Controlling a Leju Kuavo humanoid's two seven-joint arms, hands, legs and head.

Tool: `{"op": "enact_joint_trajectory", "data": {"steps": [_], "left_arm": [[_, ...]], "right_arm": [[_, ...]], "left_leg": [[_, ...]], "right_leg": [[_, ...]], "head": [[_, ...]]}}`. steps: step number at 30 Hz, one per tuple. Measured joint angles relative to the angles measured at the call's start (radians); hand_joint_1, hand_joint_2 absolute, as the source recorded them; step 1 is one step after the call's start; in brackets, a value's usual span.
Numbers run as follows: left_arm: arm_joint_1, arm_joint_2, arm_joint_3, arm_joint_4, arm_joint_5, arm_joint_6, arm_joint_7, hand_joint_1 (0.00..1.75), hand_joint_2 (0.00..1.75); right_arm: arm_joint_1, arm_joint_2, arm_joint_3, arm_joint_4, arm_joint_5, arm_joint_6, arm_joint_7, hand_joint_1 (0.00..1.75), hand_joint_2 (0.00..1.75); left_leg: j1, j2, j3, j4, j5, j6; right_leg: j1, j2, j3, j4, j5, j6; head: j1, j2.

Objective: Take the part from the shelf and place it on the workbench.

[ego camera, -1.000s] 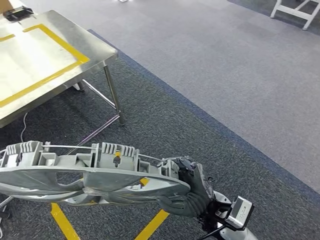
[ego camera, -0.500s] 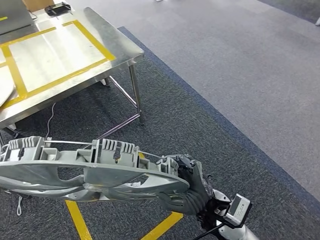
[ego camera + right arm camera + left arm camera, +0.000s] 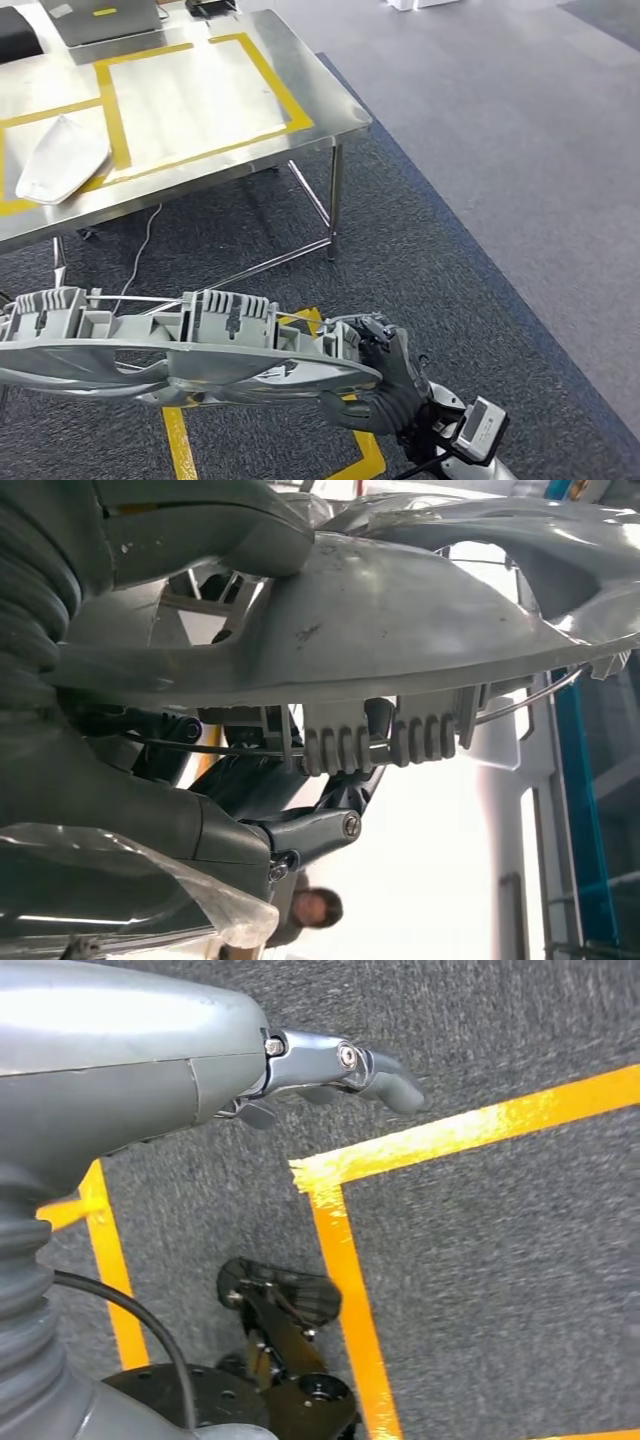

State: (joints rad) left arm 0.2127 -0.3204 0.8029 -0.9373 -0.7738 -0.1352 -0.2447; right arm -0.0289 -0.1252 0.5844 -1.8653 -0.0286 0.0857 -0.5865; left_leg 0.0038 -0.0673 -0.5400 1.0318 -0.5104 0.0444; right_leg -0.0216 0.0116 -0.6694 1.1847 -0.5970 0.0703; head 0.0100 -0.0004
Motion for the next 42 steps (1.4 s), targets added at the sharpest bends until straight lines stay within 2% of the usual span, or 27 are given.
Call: {"op": "enact_joint_trajectory", "data": {"steps": [2, 3, 5, 7, 9, 11, 12, 13, 14, 15, 16, 17, 19, 21, 22, 24, 26, 28, 29, 30, 32, 33, 35, 36, 39, 40, 42], "left_arm": [[-0.001, 0.0, -0.003, 0.0, -0.002, 0.001, 0.0, 0.0, 1.75], [0.0, 0.001, -0.004, 0.0, -0.003, 0.002, 0.001, 0.0, 1.75], [0.0, 0.002, -0.005, -0.001, -0.006, 0.002, 0.001, 0.0, 1.75], [-0.001, 0.003, -0.006, -0.002, -0.009, 0.003, 0.001, 0.0, 1.75], [-0.004, 0.004, -0.007, -0.002, -0.011, 0.004, 0.001, 0.0, 1.75], [-0.005, 0.004, -0.007, -0.002, -0.011, 0.006, 0.001, 0.0, 1.75], [-0.005, 0.004, -0.007, -0.002, -0.011, 0.007, 0.001, 0.0, 1.75], [-0.005, 0.004, -0.007, -0.002, -0.011, 0.008, 0.001, 0.0, 1.75], [-0.004, 0.004, -0.007, -0.002, -0.011, 0.009, 0.002, 0.0, 1.75], [-0.004, 0.004, -0.007, -0.002, -0.011, 0.01, 0.002, 0.0, 1.75], [-0.004, 0.004, -0.007, -0.002, -0.011, 0.01, 0.003, 0.0, 1.75], [-0.004, 0.004, -0.007, -0.003, -0.011, 0.011, 0.004, 0.0, 1.75], [-0.003, 0.004, -0.008, -0.004, -0.01, 0.013, 0.006, 0.0, 1.75], [-0.001, 0.003, -0.01, -0.007, -0.009, 0.014, 0.007, 0.0, 1.75], [0.0, 0.003, -0.01, -0.008, -0.009, 0.014, 0.007, 0.0, 1.75], [-0.001, 0.002, -0.012, -0.01, -0.008, 0.014, 0.009, 0.0, 1.75], [-0.001, 0.001, -0.014, -0.011, -0.006, 0.014, 0.012, 0.0, 1.75], [-0.001, 0.001, -0.015, -0.011, -0.004, 0.015, 0.013, 0.0, 1.75], [-0.001, 0.001, -0.015, -0.011, -0.003, 0.016, 0.013, 0.0, 1.75], [-0.001, 0.001, -0.015, -0.011, -0.002, 0.016, 0.013, 0.0, 1.75], [-0.001, 0.001, -0.016, -0.011, -0.001, 0.016, 0.013, 0.0, 1.75], [-0.001, 0.001, -0.017, -0.011, -0.001, 0.016, 0.013, 0.0, 1.75], [0.0, 0.001, -0.02, -0.011, -0.001, 0.016, 0.014, 0.0, 1.75], [0.0, 0.001, -0.021, -0.011, -0.001, 0.016, 0.015, 0.0, 1.75], [0.002, 0.002, -0.022, -0.011, 0.0, 0.016, 0.015, 0.0, 1.75], [0.002, 0.003, -0.023, -0.011, 0.001, 0.016, 0.015, 0.0, 1.75], [0.002, 0.003, -0.023, -0.011, 0.01, 0.018, 0.016, 0.0, 1.75]], "right_arm": [[0.0, 0.0, 0.0, 0.001, 0.0, 0.001, 0.0, 1.75, 1.75], [-0.001, 0.0, 0.0, 0.0, 0.001, 0.001, 0.0, 1.75, 1.75], [-0.002, -0.001, 0.0, -0.002, 0.003, 0.001, 0.0, 1.75, 1.75], [-0.003, -0.001, 0.0, -0.003, 0.004, 0.001, -0.001, 1.75, 1.75], [-0.003, -0.001, 0.0, -0.003, 0.007, 0.0, -0.002, 1.75, 1.75], [-0.002, -0.001, -0.001, -0.003, 0.014, -0.002, -0.003, 1.75, 1.75], [-0.001, -0.001, -0.001, -0.003, 0.018, -0.003, -0.004, 1.75, 1.75], [-0.001, -0.001, -0.001, -0.003, 0.021, -0.003, -0.004, 1.75, 1.75], [0.0, -0.001, -0.001, -0.003, 0.022, -0.003, -0.004, 1.75, 1.75], [0.0, -0.001, -0.001, -0.003, 0.023, -0.003, -0.005, 1.75, 1.75], [0.0, -0.001, -0.001, -0.003, 0.023, -0.003, -0.006, 1.75, 1.75], [0.0, -0.001, -0.001, -0.003, 0.023, -0.003, -0.008, 1.75, 1.75], [0.001, -0.001, 0.0, -0.003, 0.022, -0.003, -0.01, 1.75, 1.75], [0.0, -0.001, 0.0, -0.004, 0.022, -0.004, -0.01, 1.75, 1.75], [-0.001, -0.001, 0.0, -0.005, 0.022, -0.005, -0.011, 1.75, 1.75], [-0.003, -0.001, -0.001, -0.006, 0.021, -0.006, -0.012, 1.75, 1.75], [-0.003, -0.001, -0.001, -0.006, 0.02, -0.007, -0.013, 1.75, 1.75], [0.0, -0.001, -0.001, -0.005, 0.02, -0.008, -0.012, 1.75, 1.75], [0.002, -0.001, -0.001, -0.005, 0.02, -0.009, -0.012, 1.75, 1.75], [0.003, -0.002, -0.001, -0.004, 0.02, -0.009, -0.012, 1.75, 1.75], [0.004, -0.003, -0.001, -0.004, 0.02, -0.009, -0.012, 1.75, 1.75], [0.004, -0.003, -0.001, -0.004, 0.02, -0.009, -0.012, 1.75, 1.75], [0.003, -0.004, -0.001, -0.004, 0.02, -0.01, -0.012, 1.75, 1.75], [0.003, -0.004, -0.001, -0.004, 0.02, -0.01, -0.012, 1.75, 1.75], [0.004, -0.004, -0.001, -0.003, 0.019, -0.012, -0.011, 1.75, 1.75], [0.003, -0.004, -0.001, -0.003, 0.016, -0.015, -0.009, 1.75, 1.75], [0.001, -0.004, -0.002, -0.003, -0.002, -0.027, 0.005, 1.75, 1.75]], "left_leg": [[0.001, -0.019, 0.015, 0.004, -0.02, -0.012], [0.001, -0.025, 0.018, 0.005, -0.026, -0.019], [0.002, -0.032, 0.026, 0.0, -0.029, -0.032], [0.002, -0.008, 0.018, 0.029, -0.027, -0.041], [0.002, 0.032, -0.039, 0.132, -0.045, -0.051], [0.005, 0.051, -0.118, 0.244, -0.096, -0.058], [0.005, 0.053, -0.143, 0.267, -0.114, -0.059], [0.006, 0.055, -0.155, 0.264, -0.115, -0.059], [0.005, 0.058, -0.152, 0.229, -0.09, -0.057], [0.004, 0.067, -0.137, 0.17, -0.045, -0.052], [0.0, 0.083, -0.12, 0.111, -0.001, -0.046], [-0.004, 0.099, -0.105, 0.063, 0.022, -0.039], [-0.009, 0.118, -0.09, 0.028, 0.033, -0.029], [-0.008, 0.106, -0.075, 0.023, 0.034, -0.02], [-0.006, 0.1, -0.066, 0.018, 0.034, -0.015], [-0.003, 0.089, -0.045, 0.01, 0.03, -0.004], [-0.003, 0.084, -0.039, 0.007, 0.025, 0.003], [-0.004, 0.078, -0.035, 0.007, 0.017, 0.006], [-0.005, 0.073, -0.03, 0.007, 0.012, 0.007], [-0.006, 0.068, -0.022, 0.007, 0.005, 0.006], [-0.006, 0.06, -0.002, 0.006, -0.01, 0.003], [-0.007, 0.058, 0.008, 0.007, -0.018, 0.0], [-0.008, 0.054, 0.019, 0.006, -0.029, -0.012], [-0.009, 0.054, 0.024, 0.008, -0.03, -0.019], [-0.009, 0.055, 0.034, 0.017, -0.031, -0.032], [-0.008, 0.055, 0.029, 0.033, -0.041, -0.036], [-0.003, 0.056, -0.014, 0.115, -0.075, -0.047]], "right_leg": [[-0.004, 0.024, 0.011, -0.108, 0.105, -0.006], [-0.004, 0.032, 0.015, -0.134, 0.133, -0.014], [-0.002, 0.026, 0.027, -0.147, 0.139, -0.034], [-0.004, 0.018, 0.049, -0.156, 0.142, -0.048], [-0.004, 0.005, 0.07, -0.162, 0.131, -0.058], [-0.003, -0.011, 0.089, -0.163, 0.115, -0.062], [-0.003, -0.02, 0.099, -0.163, 0.105, -0.062], [-0.003, -0.028, 0.111, -0.163, 0.096, -0.061], [-0.003, -0.037, 0.125, -0.163, 0.086, -0.06], [-0.002, -0.047, 0.139, -0.163, 0.075, -0.057], [-0.001, -0.056, 0.154, -0.163, 0.064, -0.053], [0.002, -0.065, 0.165, -0.164, 0.053, -0.047], [0.006, -0.08, 0.18, -0.165, 0.035, -0.033], [0.006, -0.088, 0.196, -0.16, 0.031, -0.02], [0.004, -0.081, 0.202, -0.149, 0.029, -0.015], [0.001, -0.052, 0.171, -0.086, 0.002, -0.009], [0.002, -0.025, 0.106, 0.012, -0.042, -0.007], [0.003, -0.017, 0.041, 0.087, -0.072, -0.006], [0.004, -0.016, 0.02, 0.096, -0.068, -0.007], [0.005, -0.015, 0.007, 0.082, -0.046, -0.009], [0.009, -0.015, 0.022, -0.023, 0.05, -0.02], [0.012, -0.015, 0.036, -0.078, 0.08, -0.026], [0.018, -0.015, 0.055, -0.138, 0.092, -0.042], [0.019, -0.015, 0.059, -0.145, 0.081, -0.049], [0.015, -0.014, 0.085, -0.16, 0.1, -0.065], [0.012, -0.015, 0.098, -0.163, 0.102, -0.067], [0.008, -0.016, 0.117, -0.168, 0.1, -0.072]], "head": [[0.003, 0.0], [0.004, 0.0], [0.004, 0.0], [0.001, 0.0], [-0.003, 0.0], [-0.006, 0.0], [-0.006, 0.0], [-0.007, 0.0], [-0.007, 0.0], [-0.007, 0.0], [-0.006, 0.0], [-0.007, 0.0], [-0.007, 0.0], [-0.007, 0.0], [-0.006, 0.0], [-0.003, 0.0], [-0.001, 0.0], [0.0, 0.0], [0.0, 0.0], [0.0, 0.0], [0.0, 0.0], [0.0, 0.0], [0.001, 0.0], [0.001, 0.0], [0.002, 0.0], [-0.001, 0.0], [-0.007, 0.0]]}}
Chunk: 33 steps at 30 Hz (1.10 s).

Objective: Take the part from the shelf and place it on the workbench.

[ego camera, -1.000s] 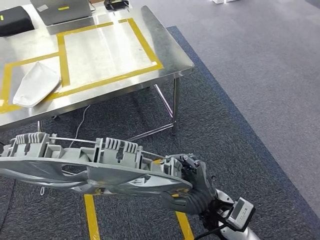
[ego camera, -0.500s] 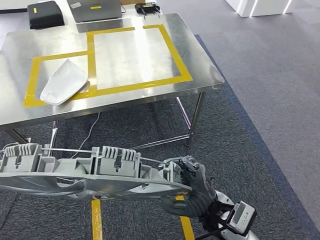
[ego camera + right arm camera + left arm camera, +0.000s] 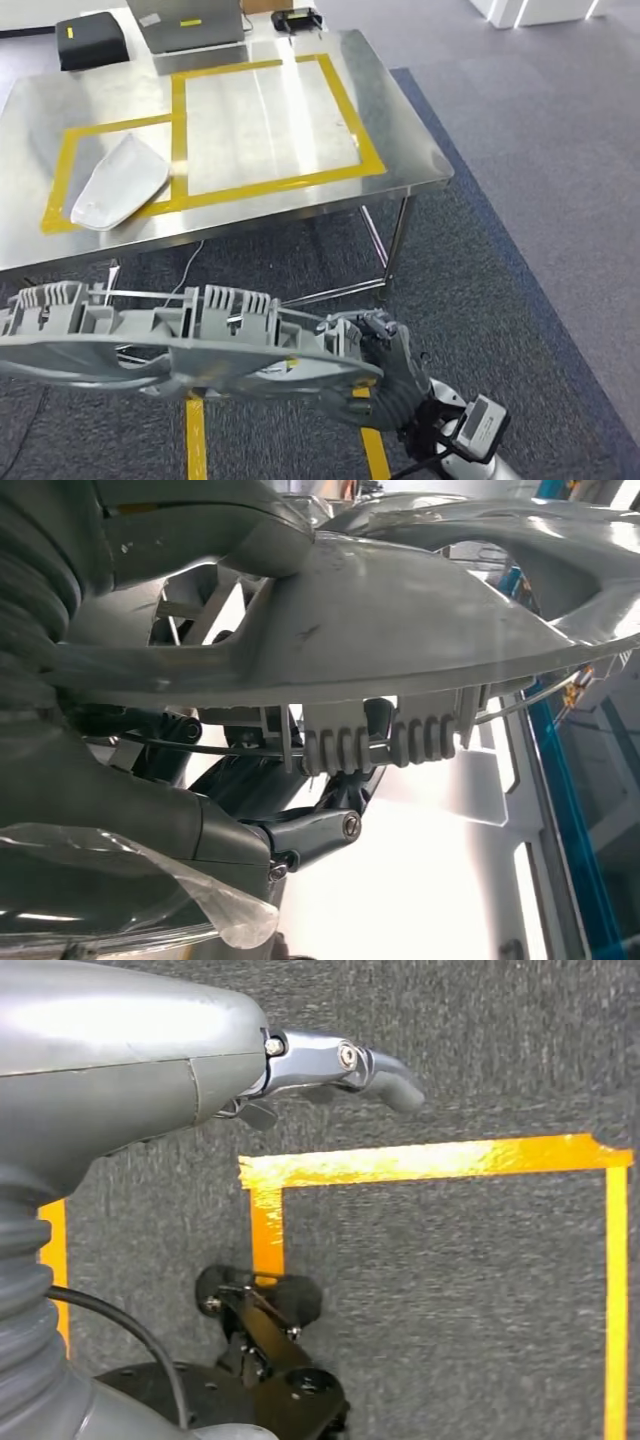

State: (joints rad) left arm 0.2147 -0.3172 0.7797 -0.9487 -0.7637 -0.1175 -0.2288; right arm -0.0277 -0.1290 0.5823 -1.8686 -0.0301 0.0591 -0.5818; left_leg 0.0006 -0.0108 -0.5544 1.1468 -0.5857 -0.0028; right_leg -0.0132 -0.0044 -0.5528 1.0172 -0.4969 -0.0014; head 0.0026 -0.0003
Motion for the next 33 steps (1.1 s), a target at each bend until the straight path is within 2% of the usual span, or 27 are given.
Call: {"op": "enact_joint_trajectory", "data": {"steps": [2, 3, 4, 5, 7, 8, 9, 10, 13, 14, 15, 17, 18, 19, 20, 22, 24, 26, 28, 29, 30, 32, 33], "left_arm": [[0.003, 0.0, -0.001, 0.0, 0.016, 0.002, 0.004, 0.0, 1.75], [0.006, 0.0, -0.002, -0.001, 0.024, 0.002, 0.008, 0.0, 1.75], [0.01, 0.0, -0.004, -0.003, 0.032, 0.002, 0.013, 0.0, 1.75], [0.014, 0.0, -0.007, -0.006, 0.039, 0.002, 0.016, 0.0, 1.75], [0.021, -0.001, -0.013, -0.012, 0.049, 0.002, 0.021, 0.0, 1.75], [0.022, -0.002, -0.016, -0.015, 0.051, 0.002, 0.022, 0.0, 1.75], [0.024, -0.003, -0.018, -0.017, 0.053, 0.001, 0.024, 0.0, 1.75], [0.026, -0.003, -0.022, -0.02, 0.054, 0.001, 0.025, 0.0, 1.75], [0.031, -0.006, -0.032, -0.029, 0.056, 0.0, 0.027, 0.0, 1.75], [0.031, -0.006, -0.034, -0.031, 0.056, 0.0, 0.027, 0.0, 1.75], [0.031, -0.007, -0.036, -0.033, 0.056, 0.0, 0.027, 0.0, 1.75], [0.031, -0.007, -0.038, -0.035, 0.057, -0.002, 0.027, 0.0, 1.75], [0.031, -0.007, -0.038, -0.035, 0.057, -0.002, 0.027, 0.0, 1.75], [0.03, -0.007, -0.038, -0.035, 0.056, -0.002, 0.027, 0.0, 1.75], [0.03, -0.007, -0.038, -0.035, 0.056, -0.002, 0.027, 0.0, 1.75], [0.029, -0.007, -0.038, -0.035, 0.054, -0.002, 0.026, 0.0, 1.75], [0.029, -0.007, -0.038, -0.034, 0.052, -0.003, 0.025, 0.0, 1.75], [0.029, -0.007, -0.037, -0.034, 0.051, -0.004, 0.023, 0.0, 1.75], [0.029, -0.006, -0.037, -0.036, 0.051, -0.005, 0.023, 0.0, 1.75], [0.029, -0.005, -0.037, -0.037, 0.051, -0.005, 0.023, 0.0, 1.75], [0.029, -0.004, -0.037, -0.037, 0.051, -0.005, 0.023, 0.0, 1.75], [0.029, -0.004, -0.037, -0.037, 0.051, -0.007, 0.023, 0.0, 1.75], [0.029, -0.004, -0.037, -0.037, 0.051, -0.008, 0.023, 0.0, 1.75]], "right_arm": [[0.0, 0.001, -0.007, 0.001, -0.015, -0.024, 0.022, 1.75, 1.75], [0.002, 0.002, -0.012, 0.003, -0.017, -0.038, 0.031, 1.75, 1.75], [0.004, 0.002, -0.018, 0.004, -0.021, -0.05, 0.038, 1.75, 1.75], [0.006, 0.002, -0.025, 0.006, -0.028, -0.058, 0.042, 1.75, 1.75], [0.009, 0.002, -0.04, 0.006, -0.056, -0.06, 0.039, 1.75, 1.75], [0.01, 0.003, -0.047, 0.006, -0.068, -0.059, 0.035, 1.75, 1.75], [0.01, 0.004, -0.053, 0.006, -0.077, -0.057, 0.032, 1.75, 1.75], [0.01, 0.004, -0.056, 0.006, -0.081, -0.055, 0.03, 1.75, 1.75], [0.012, 0.005, -0.066, 0.006, -0.084, -0.05, 0.03, 1.75, 1.75], [0.011, 0.006, -0.07, 0.006, -0.084, -0.048, 0.03, 1.75, 1.75], [0.01, 0.006, -0.072, 0.006, -0.084, -0.048, 0.029, 1.75, 1.75], [0.01, 0.007, -0.074, 0.006, -0.084, -0.048, 0.026, 1.75, 1.75], [0.01, 0.007, -0.074, 0.006, -0.083, -0.048, 0.025, 1.75, 1.75], [0.011, 0.007, -0.075, 0.006, -0.082, -0.049, 0.025, 1.75, 1.75], [0.011, 0.007, -0.075, 0.006, -0.081, -0.049, 0.025, 1.75, 1.75], [0.01, 0.007, -0.077, 0.007, -0.082, -0.049, 0.024, 1.75, 1.75], [0.009, 0.008, -0.08, 0.008, -0.083, -0.049, 0.022, 1.75, 1.75], [0.009, 0.01, -0.082, 0.008, -0.084, -0.049, 0.023, 1.75, 1.75], [0.009, 0.011, -0.082, 0.008, -0.085, -0.049, 0.023, 1.75, 1.75], [0.008, 0.013, -0.082, 0.008, -0.087, -0.05, 0.023, 1.75, 1.75], [0.007, 0.015, -0.082, 0.008, -0.089, -0.05, 0.022, 1.75, 1.75], [0.005, 0.018, -0.083, 0.008, -0.096, -0.05, 0.022, 1.75, 1.75], [0.004, 0.019, -0.085, 0.008, -0.102, -0.05, 0.023, 1.75, 1.75]], "left_leg": [[0.007, 0.001, -0.071, 0.099, -0.044, -0.01], [0.01, 0.001, -0.097, 0.121, -0.056, -0.013], [0.012, 0.001, -0.112, 0.116, -0.049, -0.015], [0.014, 0.001, -0.112, 0.082, -0.021, -0.017], [0.015, 0.005, -0.092, -0.027, 0.072, -0.015], [0.012, 0.008, -0.084, -0.061, 0.09, -0.012], [0.009, 0.011, -0.08, -0.079, 0.099, -0.006], [0.006, 0.011, -0.079, -0.079, 0.089, 0.002], [0.006, 0.007, -0.049, -0.092, 0.097, 0.033], [0.006, 0.007, -0.038, -0.095, 0.095, 0.041], [0.006, 0.007, -0.031, -0.097, 0.092, 0.046], [0.003, 0.006, -0.024, -0.097, 0.081, 0.053], [0.001, 0.005, -0.018, -0.097, 0.075, 0.054], [0.0, 0.003, -0.01, -0.097, 0.067, 0.054], [-0.002, 0.001, 0.0, -0.097, 0.058, 0.054], [-0.003, -0.001, 0.026, -0.098, 0.039, 0.051], [-0.004, -0.001, 0.04, -0.101, 0.025, 0.043], [-0.004, -0.001, 0.049, -0.102, 0.021, 0.031], [-0.005, 0.0, 0.048, -0.081, 0.024, 0.021], [-0.004, 0.0, 0.031, -0.049, 0.025, 0.015], [-0.001, 0.001, 0.001, 0.0, 0.019, 0.01], [0.006, 0.001, -0.074, 0.107, -0.02, -0.001], [0.01, 0.002, -0.104, 0.137, -0.042, -0.006]], "right_leg": [[-0.001, 0.0, 0.011, -0.001, -0.011, -0.001], [-0.002, 0.001, 0.018, -0.001, -0.018, 0.0], [-0.003, 0.002, 0.027, -0.001, -0.027, 0.002], [-0.004, 0.002, 0.038, -0.001, -0.035, 0.005], [-0.006, 0.002, 0.057, 0.0, -0.054, 0.016], [-0.006, 0.002, 0.062, -0.001, -0.062, 0.023], [-0.006, 0.002, 0.065, -0.002, -0.07, 0.03], [-0.005, 0.003, 0.074, 0.001, -0.072, 0.038], [-0.007, 0.003, 0.087, 0.028, -0.085, 0.056], [-0.008, 0.003, 0.072, 0.058, -0.103, 0.059], [-0.007, 0.003, 0.042, 0.107, -0.127, 0.06], [-0.006, 0.003, -0.04, 0.22, -0.175, 0.063], [-0.006, 0.003, -0.076, 0.253, -0.183, 0.063], [-0.005, 0.003, -0.097, 0.255, -0.173, 0.061], [-0.003, 0.003, -0.103, 0.227, -0.143, 0.057], [0.003, 0.003, -0.09, 0.121, -0.046, 0.042], [0.011, 0.002, -0.08, 0.05, 0.002, 0.03], [0.014, 0.002, -0.072, 0.033, 0.005, 0.022], [0.008, 0.001, -0.048, 0.016, 0.014, 0.015], [0.004, 0.0, -0.035, 0.008, 0.013, 0.012], [0.001, -0.001, -0.023, 0.001, 0.011, 0.01], [-0.001, 0.001, -0.008, -0.004, 0.0, 0.007], [-0.002, 0.005, 0.001, -0.004, -0.008, 0.008]], "head": [[-0.002, 0.0], [-0.002, 0.0], [-0.002, 0.0], [-0.002, 0.0], [-0.002, 0.0], [-0.002, 0.0], [-0.002, 0.0], [-0.002, 0.0], [0.001, 0.0], [0.004, 0.0], [0.007, 0.0], [0.011, 0.0], [0.011, 0.0], [0.012, 0.0], [0.012, 0.0], [0.012, 0.0], [0.007, 0.0], [0.004, 0.0], [0.002, 0.0], [0.0, 0.0], [-0.002, 0.0], [-0.004, 0.0], [-0.004, 0.0]]}}
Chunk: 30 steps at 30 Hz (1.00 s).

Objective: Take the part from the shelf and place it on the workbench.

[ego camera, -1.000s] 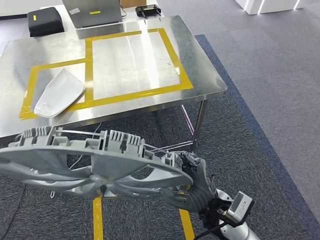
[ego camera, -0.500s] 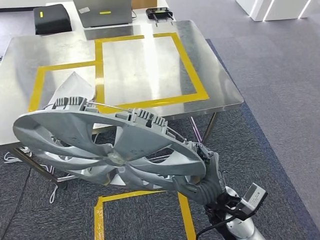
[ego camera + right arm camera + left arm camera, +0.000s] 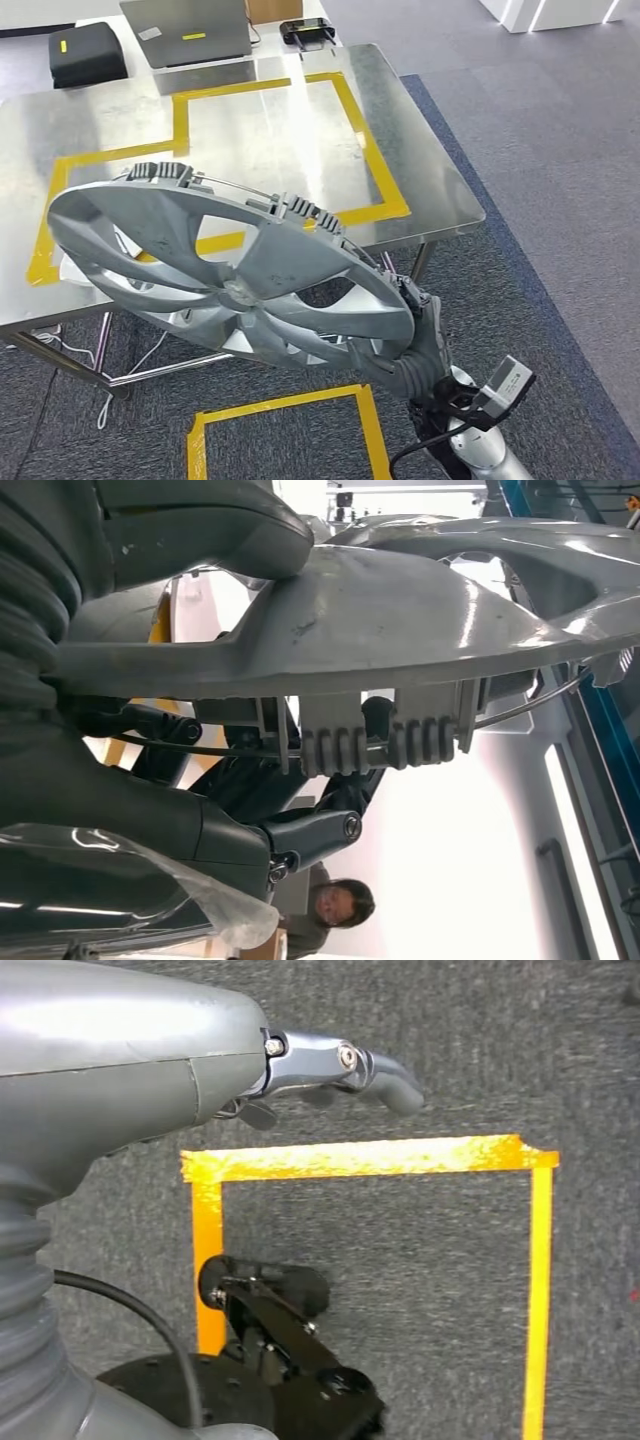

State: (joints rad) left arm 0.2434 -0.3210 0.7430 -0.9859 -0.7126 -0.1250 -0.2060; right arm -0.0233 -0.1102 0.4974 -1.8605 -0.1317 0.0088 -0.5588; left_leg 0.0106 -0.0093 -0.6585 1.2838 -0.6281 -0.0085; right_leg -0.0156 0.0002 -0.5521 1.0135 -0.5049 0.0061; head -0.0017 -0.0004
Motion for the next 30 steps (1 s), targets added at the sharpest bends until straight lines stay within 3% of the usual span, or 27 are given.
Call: {"op": "enact_joint_trajectory", "data": {"steps": [1, 2, 4, 5, 7, 10, 12, 15, 16, 17, 19, 21, 23, 26, 27, 30], "left_arm": [[0.0, 0.0, 0.0, 0.0, 0.0, -0.001, 0.0, 0.0, 1.75], [0.0, 0.0, 0.0, 0.0, 0.0, -0.002, 0.0, 0.0, 1.75], [0.001, 0.0, 0.001, 0.0, 0.0, -0.004, 0.0, 0.0, 1.75], [0.001, 0.0, 0.001, 0.0, 0.0, -0.006, 0.0, 0.0, 1.75], [0.001, 0.0, 0.002, -0.001, 0.0, -0.008, 0.0, 0.0, 1.75], [0.0, -0.002, 0.002, -0.001, -0.002, -0.006, 0.001, 0.0, 1.75], [0.0, -0.002, 0.002, -0.001, -0.003, -0.004, 0.0, 0.0, 1.75], [-0.001, -0.002, 0.003, -0.001, -0.007, -0.001, 0.0, 0.0, 1.75], [-0.001, -0.002, 0.003, -0.001, -0.009, 0.0, -0.001, 0.0, 1.75], [-0.001, -0.002, 0.003, -0.001, -0.011, 0.002, -0.002, 0.0, 1.75], [-0.001, -0.003, 0.003, -0.001, -0.015, 0.004, -0.004, 0.0, 1.75], [-0.002, -0.003, 0.004, -0.001, -0.019, 0.005, -0.007, 0.0, 1.75], [-0.002, -0.002, 0.004, -0.001, -0.023, 0.005, -0.008, 0.0, 1.75], [-0.004, 0.0, 0.006, 0.0, -0.028, 0.006, -0.013, 0.0, 1.75], [-0.006, 0.0, 0.007, 0.0, -0.03, 0.006, -0.014, 0.0, 1.75], [-0.009, 0.002, 0.009, 0.003, -0.033, 0.006, -0.017, 0.0, 1.75]], "right_arm": [[0.0, 0.0, -0.002, 0.0, -0.006, 0.0, 0.001, 1.75, 1.75], [-0.001, 0.001, -0.003, 0.0, -0.011, 0.0, 0.003, 1.75, 1.75], [-0.003, 0.003, -0.005, 0.0, -0.016, 0.0, 0.005, 1.75, 1.75], [-0.004, 0.004, -0.005, 0.0, -0.016, 0.0, 0.004, 1.75, 1.75], [-0.004, 0.006, -0.006, 0.0, -0.015, -0.005, 0.002, 1.75, 1.75], [0.002, 0.006, -0.013, 0.0, -0.015, -0.016, -0.001, 1.75, 1.75], [-0.001, 0.006, -0.018, 0.0, -0.016, -0.019, -0.004, 1.75, 1.75], [-0.003, 0.006, -0.022, 0.0, -0.019, -0.019, -0.007, 1.75, 1.75], [-0.002, 0.006, -0.022, 0.0, -0.019, -0.019, -0.008, 1.75, 1.75], [-0.002, 0.006, -0.022, 0.0, -0.018, -0.018, -0.007, 1.75, 1.75], [-0.002, 0.006, -0.022, 0.0, -0.014, -0.017, -0.007, 1.75, 1.75], [-0.004, 0.006, -0.021, 0.0, -0.011, -0.016, -0.008, 1.75, 1.75], [-0.005, 0.006, -0.02, 0.0, -0.006, -0.014, -0.009, 1.75, 1.75], [-0.004, 0.006, -0.018, 0.0, 0.001, -0.011, -0.008, 1.75, 1.75], [-0.006, 0.007, -0.017, 0.0, 0.003, -0.011, -0.008, 1.75, 1.75], [-0.008, 0.007, -0.017, 0.0, 0.01, -0.009, -0.008, 1.75, 1.75]], "left_leg": [[0.004, 0.0, -0.018, 0.005, -0.008, -0.004], [0.007, 0.0, -0.022, -0.02, 0.007, -0.009], [0.015, -0.013, -0.002, -0.127, 0.098, -0.016], [0.016, -0.023, 0.008, -0.175, 0.129, -0.017], [0.015, -0.036, 0.019, -0.218, 0.156, -0.008], [0.012, -0.026, 0.035, -0.221, 0.153, 0.018], [0.012, -0.02, 0.045, -0.225, 0.15, 0.031], [0.005, -0.014, 0.053, -0.225, 0.137, 0.044], [0.003, -0.013, 0.059, -0.226, 0.132, 0.047], [0.002, -0.013, 0.066, -0.226, 0.126, 0.047], [0.0, -0.013, 0.086, -0.226, 0.111, 0.046], [-0.003, -0.012, 0.099, -0.228, 0.099, 0.038], [-0.004, -0.011, 0.107, -0.228, 0.095, 0.025], [-0.004, -0.007, 0.109, -0.202, 0.087, 0.01], [-0.003, -0.006, 0.094, -0.169, 0.072, 0.005], [0.001, -0.004, -0.001, -0.012, 0.005, -0.007]], "right_leg": [[-0.001, 0.005, 0.01, 0.0, -0.008, 0.002], [-0.004, 0.012, 0.022, 0.0, -0.017, 0.005], [-0.009, 0.028, 0.042, 0.0, -0.035, 0.017], [-0.011, 0.036, 0.05, 0.002, -0.043, 0.024], [-0.013, 0.051, 0.057, 0.006, -0.055, 0.04], [-0.015, 0.05, 0.053, 0.026, -0.056, 0.056], [-0.013, 0.026, 0.002, 0.104, -0.069, 0.059], [-0.01, 0.008, -0.123, 0.278, -0.131, 0.061], [-0.009, 0.008, -0.148, 0.297, -0.135, 0.06], [-0.007, 0.008, -0.157, 0.284, -0.118, 0.057], [-0.001, 0.007, -0.13, 0.171, -0.028, 0.045], [0.007, 0.004, -0.096, 0.068, 0.016, 0.033], [0.011, 0.002, -0.08, 0.037, 0.014, 0.023], [0.006, 0.001, -0.05, 0.017, 0.024, 0.009], [0.004, 0.001, -0.041, 0.013, 0.022, 0.004], [0.004, -0.001, -0.026, 0.01, 0.01, -0.004]], "head": [[0.0, 0.0], [0.0, 0.0], [0.0, 0.0], [-0.001, 0.0], [-0.002, 0.0], [0.001, 0.0], [0.007, 0.0], [0.013, 0.0], [0.013, 0.0], [0.014, 0.0], [0.014, 0.0], [0.014, 0.0], [0.013, 0.0], [0.011, 0.0], [0.009, 0.0], [0.008, 0.0]]}}
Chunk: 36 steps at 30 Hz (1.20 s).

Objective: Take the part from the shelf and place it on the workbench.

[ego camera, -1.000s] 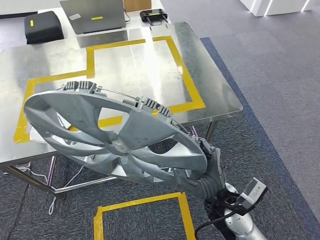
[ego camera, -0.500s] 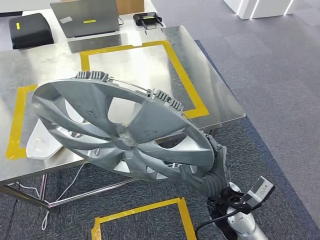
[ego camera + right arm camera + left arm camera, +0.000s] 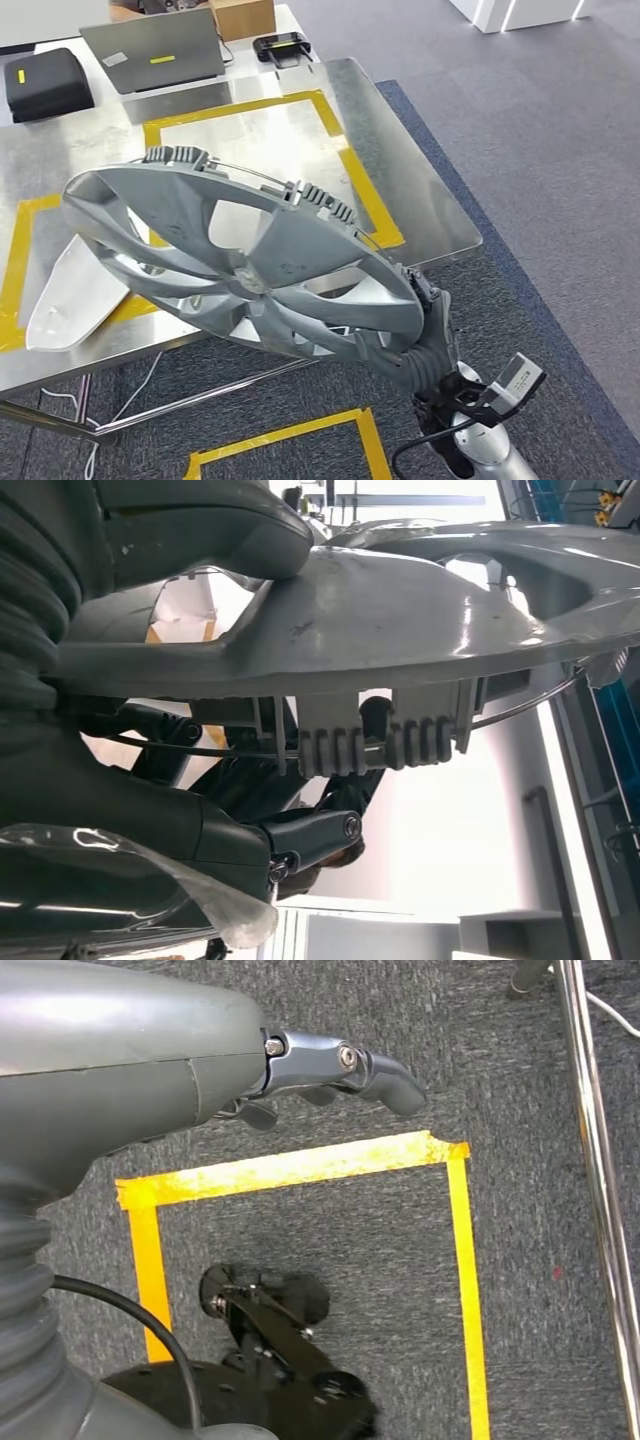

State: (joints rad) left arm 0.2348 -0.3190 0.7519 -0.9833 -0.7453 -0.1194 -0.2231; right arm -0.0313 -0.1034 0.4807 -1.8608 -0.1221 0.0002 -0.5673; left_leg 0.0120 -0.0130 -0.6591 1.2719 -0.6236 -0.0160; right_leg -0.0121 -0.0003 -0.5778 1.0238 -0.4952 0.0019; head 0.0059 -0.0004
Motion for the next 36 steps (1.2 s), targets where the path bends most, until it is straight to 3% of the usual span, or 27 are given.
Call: {"op": "enact_joint_trajectory", "data": {"steps": [1, 2, 4, 5, 7, 8, 11, 13, 15, 16, 17, 18, 20, 21, 22, 25, 29, 33, 36], "left_arm": [[0.0, 0.0, 0.001, 0.001, -0.001, 0.0, 0.0, 0.0, 1.75], [0.0, 0.0, 0.001, 0.001, -0.001, 0.0, -0.001, 0.0, 1.75], [-0.001, 0.001, 0.002, 0.002, -0.004, 0.0, -0.002, 0.0, 1.75], [-0.002, 0.001, 0.003, 0.003, -0.006, -0.001, -0.003, 0.0, 1.75], [-0.006, 0.001, 0.005, 0.005, -0.009, -0.001, -0.004, 0.0, 1.75], [-0.008, 0.001, 0.006, 0.007, -0.009, -0.002, -0.005, 0.0, 1.75], [-0.013, 0.001, 0.01, 0.008, -0.01, -0.002, -0.006, 0.0, 1.75], [-0.019, 0.001, 0.012, 0.008, -0.011, -0.002, -0.007, 0.0, 1.75], [-0.023, 0.001, 0.015, 0.01, -0.012, -0.002, -0.007, 0.0, 1.75], [-0.023, 0.001, 0.016, 0.01, -0.014, -0.002, -0.008, 0.0, 1.75], [-0.024, 0.002, 0.017, 0.012, -0.016, -0.002, -0.008, 0.0, 1.75], [-0.024, 0.002, 0.018, 0.013, -0.017, -0.002, -0.008, 0.0, 1.75], [-0.025, 0.002, 0.019, 0.015, -0.018, -0.002, -0.009, 0.0, 1.75], [-0.026, 0.002, 0.019, 0.017, -0.019, -0.002, -0.01, 0.0, 1.75], [-0.028, 0.003, 0.02, 0.019, -0.019, -0.002, -0.01, 0.0, 1.75], [-0.033, 0.006, 0.02, 0.025, -0.02, 0.0, -0.011, 0.0, 1.75], [-0.047, 0.012, 0.02, 0.034, -0.026, 0.007, -0.016, 0.0, 1.75], [-0.058, 0.015, 0.018, 0.045, -0.029, 0.009, -0.018, 0.0, 1.75], [-0.063, 0.017, 0.014, 0.054, -0.03, 0.015, -0.017, 0.0, 1.75]], "right_arm": [[0.0, 0.0, 0.0, 0.0, 0.003, 0.001, 0.0, 1.75, 1.75], [0.001, 0.0, 0.0, 0.0, 0.007, 0.003, 0.0, 1.75, 1.75], [0.001, 0.0, 0.001, 0.0, 0.015, 0.008, 0.0, 1.75, 1.75], [0.0, 0.0, 0.001, 0.0, 0.019, 0.011, -0.001, 1.75, 1.75], [-0.002, 0.0, 0.003, -0.001, 0.026, 0.013, -0.001, 1.75, 1.75], [-0.003, 0.0, 0.004, -0.002, 0.029, 0.013, -0.002, 1.75, 1.75], [-0.007, 0.0, 0.007, -0.004, 0.04, 0.013, -0.001, 1.75, 1.75], [-0.011, 0.0, 0.01, -0.007, 0.042, 0.013, -0.001, 1.75, 1.75], [-0.014, 0.0, 0.013, -0.008, 0.044, 0.013, -0.001, 1.75, 1.75], [-0.014, 0.0, 0.014, -0.008, 0.046, 0.013, -0.001, 1.75, 1.75], [-0.014, 0.0, 0.015, -0.008, 0.049, 0.013, 0.0, 1.75, 1.75], [-0.015, 0.0, 0.016, -0.008, 0.053, 0.013, 0.001, 1.75, 1.75], [-0.019, 0.0, 0.018, -0.008, 0.062, 0.011, 0.005, 1.75, 1.75], [-0.022, 0.0, 0.019, -0.009, 0.068, 0.01, 0.008, 1.75, 1.75], [-0.025, 0.0, 0.02, -0.01, 0.076, 0.01, 0.014, 1.75, 1.75], [-0.029, 0.007, 0.021, -0.019, 0.109, 0.014, 0.038, 1.75, 1.75], [-0.052, 0.019, 0.02, -0.017, 0.166, 0.011, 0.067, 1.75, 1.75], [-0.085, 0.02, 0.013, 0.011, 0.239, -0.017, 0.086, 1.75, 1.75], [-0.118, 0.02, 0.013, 0.038, 0.369, -0.084, 0.124, 1.75, 1.75]], "left_leg": [[0.001, 0.0, -0.023, 0.027, -0.005, -0.002], [0.001, 0.0, -0.031, 0.021, 0.012, -0.002], [0.002, 0.001, -0.004, -0.078, 0.095, 0.001], [0.0, 0.002, 0.012, -0.13, 0.123, 0.003], [-0.005, 0.004, 0.033, -0.199, 0.137, 0.014], [-0.007, 0.005, 0.035, -0.203, 0.128, 0.02], [-0.005, 0.004, 0.051, -0.219, 0.139, 0.039], [-0.002, 0.005, 0.062, -0.226, 0.135, 0.05], [-0.003, 0.005, 0.07, -0.227, 0.126, 0.057], [-0.003, 0.005, 0.075, -0.226, 0.12, 0.058], [-0.003, 0.004, 0.083, -0.226, 0.114, 0.058], [-0.003, 0.003, 0.092, -0.226, 0.107, 0.057], [-0.004, 0.001, 0.113, -0.227, 0.09, 0.051], [-0.005, 0.0, 0.12, -0.227, 0.083, 0.047], [-0.006, 0.0, 0.123, -0.227, 0.079, 0.042], [-0.008, 0.001, 0.131, -0.239, 0.075, 0.03], [-0.014, 0.0, 0.154, -0.259, 0.088, 0.043], [-0.012, 0.001, 0.159, -0.268, 0.086, 0.043], [-0.009, 0.001, 0.162, -0.277, 0.083, 0.039]], "right_leg": [[0.0, 0.001, 0.005, 0.0, -0.005, 0.0], [0.0, 0.002, 0.012, 0.0, -0.011, 0.001], [0.0, 0.004, 0.031, 0.0, -0.024, 0.005], [0.0, 0.004, 0.04, 0.0, -0.031, 0.009], [0.002, 0.004, 0.047, -0.001, -0.042, 0.022], [0.003, 0.004, 0.047, -0.002, -0.047, 0.029], [0.002, 0.002, 0.047, 0.011, -0.069, 0.048], [0.001, 0.001, 0.008, 0.092, -0.11, 0.055], [0.002, 0.001, -0.074, 0.223, -0.155, 0.059], [0.002, 0.0, -0.11, 0.27, -0.159, 0.059], [0.002, 0.0, -0.129, 0.279, -0.141, 0.058], [0.002, 0.0, -0.127, 0.248, -0.102, 0.056], [0.004, 0.001, -0.087, 0.125, -0.012, 0.048], [0.006, 0.001, -0.062, 0.07, 0.013, 0.043], [0.008, 0.001, -0.047, 0.039, 0.021, 0.037], [0.009, 0.004, -0.031, 0.016, 0.012, 0.026], [0.003, 0.004, -0.011, -0.005, 0.013, 0.027], [0.007, 0.004, -0.011, -0.005, 0.009, 0.022], [0.01, 0.002, -0.011, -0.004, 0.008, 0.019]], "head": [[0.0, 0.0], [0.0, 0.0], [0.0, 0.0], [0.0, 0.0], [-0.002, 0.0], [-0.003, 0.0], [-0.002, 0.0], [0.001, 0.0], [0.003, 0.0], [0.003, 0.0], [0.003, 0.0], [0.003, 0.0], [0.003, 0.0], [0.002, 0.0], [0.001, 0.0], [0.0, 0.0], [-0.005, 0.0], [-0.006, 0.0], [-0.006, 0.0]]}}
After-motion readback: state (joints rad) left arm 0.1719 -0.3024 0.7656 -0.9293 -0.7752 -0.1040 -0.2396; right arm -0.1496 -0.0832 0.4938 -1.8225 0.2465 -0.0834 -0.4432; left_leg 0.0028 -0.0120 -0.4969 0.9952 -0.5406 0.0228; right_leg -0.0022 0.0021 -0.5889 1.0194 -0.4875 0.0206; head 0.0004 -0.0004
